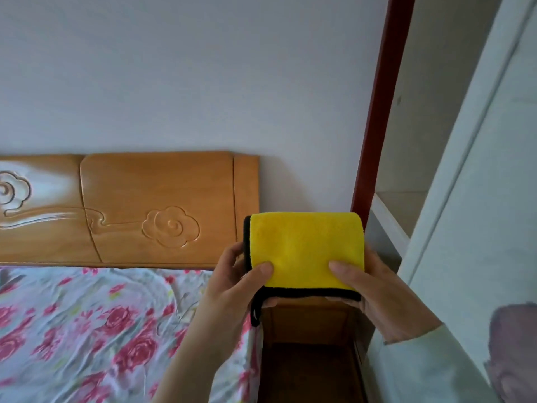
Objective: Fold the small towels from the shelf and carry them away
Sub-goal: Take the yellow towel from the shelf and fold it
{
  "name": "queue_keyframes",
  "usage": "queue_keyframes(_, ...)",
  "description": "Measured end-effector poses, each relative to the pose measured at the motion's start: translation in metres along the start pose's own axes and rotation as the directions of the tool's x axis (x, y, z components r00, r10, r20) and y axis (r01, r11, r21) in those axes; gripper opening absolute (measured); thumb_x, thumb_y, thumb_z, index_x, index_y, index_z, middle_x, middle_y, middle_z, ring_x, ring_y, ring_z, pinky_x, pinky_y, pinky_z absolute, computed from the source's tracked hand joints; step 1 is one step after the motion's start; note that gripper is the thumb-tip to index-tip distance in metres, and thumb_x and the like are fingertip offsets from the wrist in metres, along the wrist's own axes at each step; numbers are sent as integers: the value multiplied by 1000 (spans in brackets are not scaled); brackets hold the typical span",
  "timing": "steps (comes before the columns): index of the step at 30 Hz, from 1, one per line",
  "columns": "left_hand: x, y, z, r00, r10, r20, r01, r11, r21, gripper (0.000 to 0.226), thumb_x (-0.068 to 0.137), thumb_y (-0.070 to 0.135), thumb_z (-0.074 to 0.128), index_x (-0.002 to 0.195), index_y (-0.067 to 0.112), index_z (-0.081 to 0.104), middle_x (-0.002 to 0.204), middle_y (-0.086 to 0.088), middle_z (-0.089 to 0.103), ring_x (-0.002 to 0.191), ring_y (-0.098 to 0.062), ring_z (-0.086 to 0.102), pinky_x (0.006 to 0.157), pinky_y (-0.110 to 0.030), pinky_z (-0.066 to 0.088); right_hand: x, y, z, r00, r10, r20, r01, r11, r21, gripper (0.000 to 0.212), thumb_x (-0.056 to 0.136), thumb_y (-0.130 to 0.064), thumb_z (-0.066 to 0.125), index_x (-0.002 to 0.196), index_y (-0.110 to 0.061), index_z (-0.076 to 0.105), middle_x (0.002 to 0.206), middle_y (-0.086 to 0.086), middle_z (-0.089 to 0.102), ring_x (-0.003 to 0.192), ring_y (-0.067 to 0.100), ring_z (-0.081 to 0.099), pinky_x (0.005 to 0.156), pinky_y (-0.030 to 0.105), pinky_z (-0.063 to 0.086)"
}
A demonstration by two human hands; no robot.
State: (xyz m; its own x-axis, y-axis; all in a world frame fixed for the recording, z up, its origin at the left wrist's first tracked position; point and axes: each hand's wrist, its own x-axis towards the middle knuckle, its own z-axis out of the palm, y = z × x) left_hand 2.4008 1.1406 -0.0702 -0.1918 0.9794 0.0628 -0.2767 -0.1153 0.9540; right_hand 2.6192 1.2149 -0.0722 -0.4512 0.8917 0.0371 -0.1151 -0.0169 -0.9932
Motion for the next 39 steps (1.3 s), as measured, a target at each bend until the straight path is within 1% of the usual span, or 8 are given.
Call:
queue_keyframes(3,68,0,13,1000,25,-8,-25,1000,3,51,80,14,66,129,9,56,90,1,76,79,-16,73,60,-24,57,66,-9,-27,1000,-9,16,9,1000,5,73,54,-66,87,115,-74,48,132,-12,62,118,21,66,97,46,57)
queue_keyframes(6,128,-3,19,999,31,-28,-30,999,11,53,80,20,70,130,11,56,94,1,77,83,-19,73,63,-29,60,120,-18,-47,999,-23,23,23,999,25,61,64,-54,88,110,-70,52,124,-15,66,111,15,69,85,34,61)
queue_keyframes(9,183,-10,22,999,2,-42,-2,1000,-15,52,84,21,79,130,12,57,100,-2,78,89,-22,75,70,-33,64,169,-19,-64,1000,-16,27,15,1000,16,58,64,-54,85,110,-71,53,124,-15,65,110,14,70,84,33,61)
queue_keyframes(11,221,-17,22,999,-1,-36,0,1000,-14,49,84,21,76,129,11,58,93,1,77,83,-18,74,62,-28,61,203,-15,-76,1000,-25,-2,25,1000,6,57,65,-52,84,110,-69,53,125,-12,63,109,13,70,83,31,61)
queue_keyframes(16,328,-35,14,1000,-24,-17,23,1000,-6,37,87,18,65,123,11,59,88,1,76,77,-15,74,56,-23,58,301,4,-97,997,-50,-61,53,998,34,69,65,-46,77,130,-50,53,126,-8,66,106,9,72,83,31,60)
queue_keyframes(18,373,-40,8,999,-44,-7,44,999,-13,43,84,21,67,125,11,59,89,0,76,80,-16,74,56,-22,58,341,12,-103,994,-43,-105,49,997,56,70,70,-41,76,135,-42,52,123,-7,68,104,7,72,81,29,61)
queue_keyframes(23,475,-56,-8,997,-72,16,72,997,7,50,80,26,69,127,12,58,91,2,76,81,-14,74,58,-21,57,437,29,-124,990,-9,-140,16,999,48,61,72,-41,74,130,-42,54,111,-14,74,107,10,72,83,30,60)
queue_keyframes(39,649,-231,-63,916,-335,-218,325,942,-84,45,79,29,70,123,22,62,96,2,76,81,-13,76,58,-22,58,628,205,-190,952,282,-116,-267,954,134,61,73,-39,73,132,-40,54,122,-4,69,105,13,73,80,30,61)
